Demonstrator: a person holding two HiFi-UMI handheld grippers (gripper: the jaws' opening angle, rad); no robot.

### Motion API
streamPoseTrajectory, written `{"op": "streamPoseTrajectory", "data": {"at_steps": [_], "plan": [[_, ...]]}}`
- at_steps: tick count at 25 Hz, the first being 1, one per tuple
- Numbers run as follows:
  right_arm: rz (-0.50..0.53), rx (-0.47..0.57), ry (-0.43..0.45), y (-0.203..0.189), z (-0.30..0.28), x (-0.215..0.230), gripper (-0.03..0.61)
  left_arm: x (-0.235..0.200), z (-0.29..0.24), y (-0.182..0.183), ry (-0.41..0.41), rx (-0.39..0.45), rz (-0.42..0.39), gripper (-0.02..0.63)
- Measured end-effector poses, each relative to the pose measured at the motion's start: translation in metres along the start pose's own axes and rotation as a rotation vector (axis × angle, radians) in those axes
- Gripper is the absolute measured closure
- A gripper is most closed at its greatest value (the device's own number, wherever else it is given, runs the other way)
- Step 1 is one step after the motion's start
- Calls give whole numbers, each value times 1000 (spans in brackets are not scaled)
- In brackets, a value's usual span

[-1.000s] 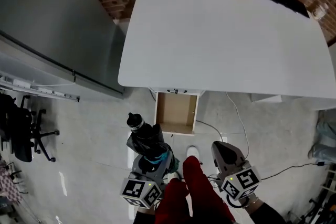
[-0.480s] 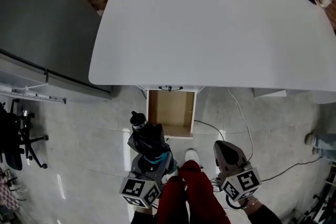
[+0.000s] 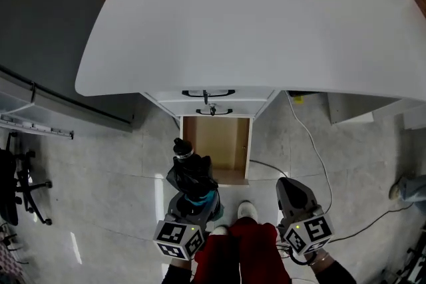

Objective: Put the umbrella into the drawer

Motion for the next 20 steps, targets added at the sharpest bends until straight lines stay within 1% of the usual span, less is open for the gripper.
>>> {"op": "streamPoseTrajectory", "data": {"at_steps": [3,9,12,14,20], "plan": [[20,29,-19,-23,-20,9,577,-20,-24,-10,-12,-7,-31,376],[44,75,-42,-60,-60,24,577,-51,-74,-29,-37,-11,-64,376],[54,65,-40,-77,-76,27,577,-61,-95,-39,-52,-22,-70,376],[66,85,-34,-88,-86,29,577,-67,-106,-46,-55,-28,-90,376],[88,133,-28,-106,-114,32,577,-87,-135,-57,-75,-23,-132,376]]}}
Point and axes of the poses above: the fingertips, and each gripper's own axes: z backward along the fingers, x to its right, y out of its top, the point moved 4 cm from there along z, backward along the fingers, and after that the axes turned 15 degrees about z, right-handed, at the moved point
